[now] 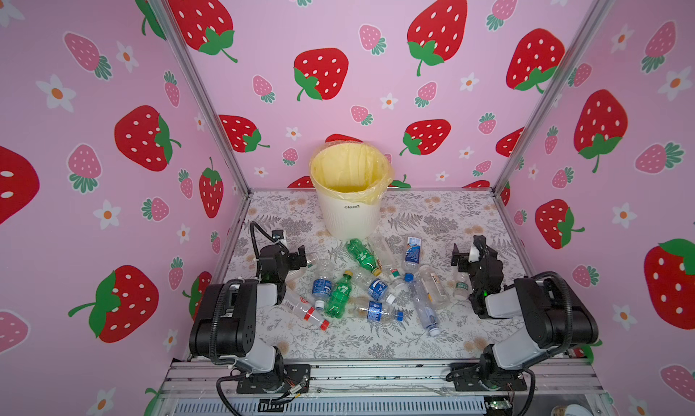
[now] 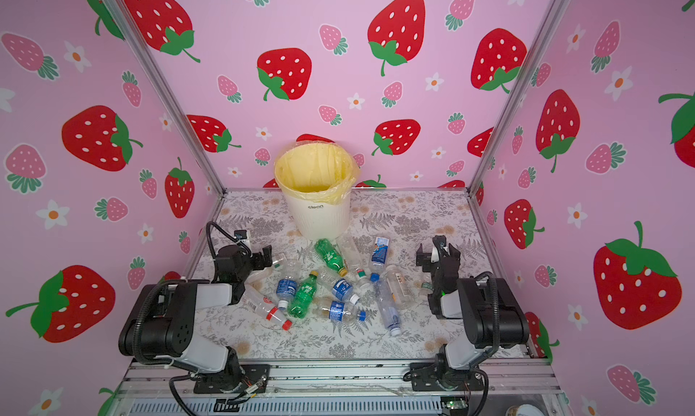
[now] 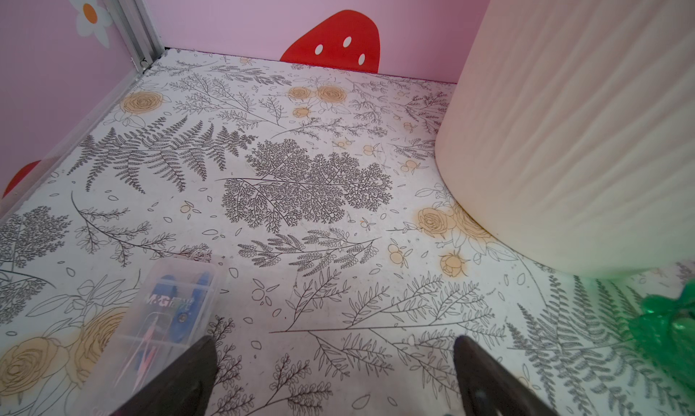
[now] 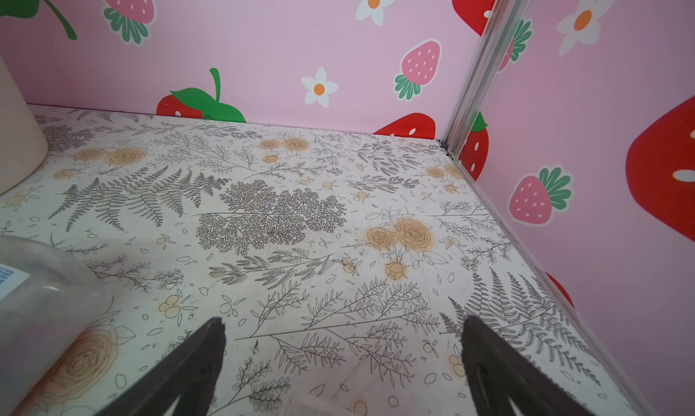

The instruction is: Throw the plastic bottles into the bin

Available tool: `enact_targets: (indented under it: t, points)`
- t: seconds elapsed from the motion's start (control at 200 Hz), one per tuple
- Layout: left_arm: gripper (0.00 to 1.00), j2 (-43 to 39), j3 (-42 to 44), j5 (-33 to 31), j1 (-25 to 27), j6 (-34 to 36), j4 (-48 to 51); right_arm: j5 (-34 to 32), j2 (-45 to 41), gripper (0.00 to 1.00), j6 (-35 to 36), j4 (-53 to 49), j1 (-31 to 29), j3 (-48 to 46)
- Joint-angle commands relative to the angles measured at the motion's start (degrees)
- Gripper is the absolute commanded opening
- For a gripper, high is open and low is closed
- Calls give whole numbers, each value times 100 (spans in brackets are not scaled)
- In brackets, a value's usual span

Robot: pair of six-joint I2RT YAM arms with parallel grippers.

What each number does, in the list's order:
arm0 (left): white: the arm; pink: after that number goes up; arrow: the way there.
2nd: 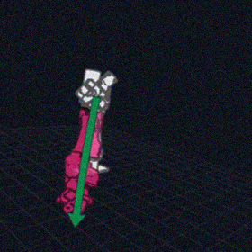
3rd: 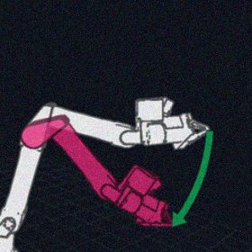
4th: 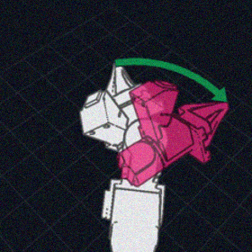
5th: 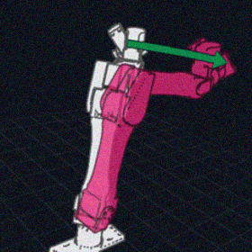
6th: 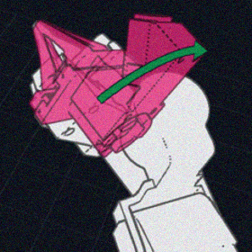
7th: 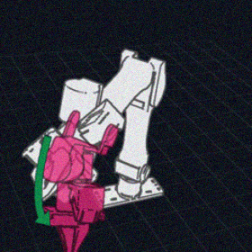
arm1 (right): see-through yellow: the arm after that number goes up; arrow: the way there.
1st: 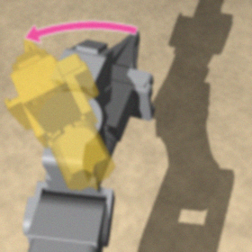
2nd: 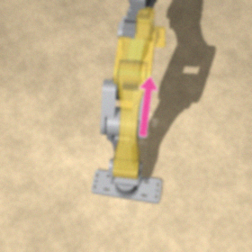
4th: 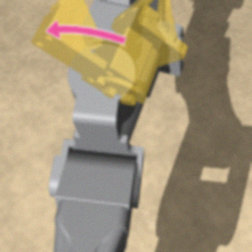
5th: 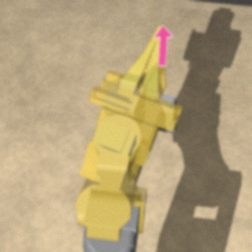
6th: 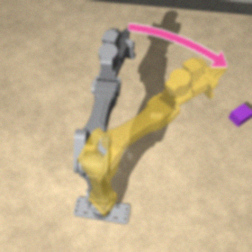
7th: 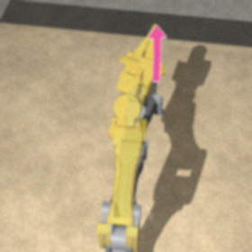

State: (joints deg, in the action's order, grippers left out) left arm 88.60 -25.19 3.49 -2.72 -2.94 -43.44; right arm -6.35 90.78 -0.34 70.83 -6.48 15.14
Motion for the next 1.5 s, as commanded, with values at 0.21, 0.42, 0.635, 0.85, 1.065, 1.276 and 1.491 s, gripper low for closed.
enact_targets:
  t: [0.21, 0.42, 0.635, 0.85, 1.065, 1.276, 1.491]
  points:
    - [99, 21, -74, 12, 26, 96, -62, 37, -65, 99, 16, 62, 28, 37]
    - [99, 33, -87, 8, 23, 92, -46, 46, -64, 99, 16, 53, 28, 42]
    - [99, 27, -83, -12, 33, 100, -48, 46, -65, 99, 16, 55, 29, 42]
    - [99, 28, -91, -15, 28, 101, -42, 38, -75, 99, 16, 78, 32, 25]
    - [99, -31, -131, -163, 32, 27, 51, -234, -376, 99, -108, -197, 26, 35]
    - [99, -690, -682, -930, 39, -307, 1696, -644, -947, 99, -429, -1418, 17, 376]
    - [99, -1679, -624, -2154, 154, -767, 2229, -553, -1365, 99, -1150, -3513, 7, 1290]
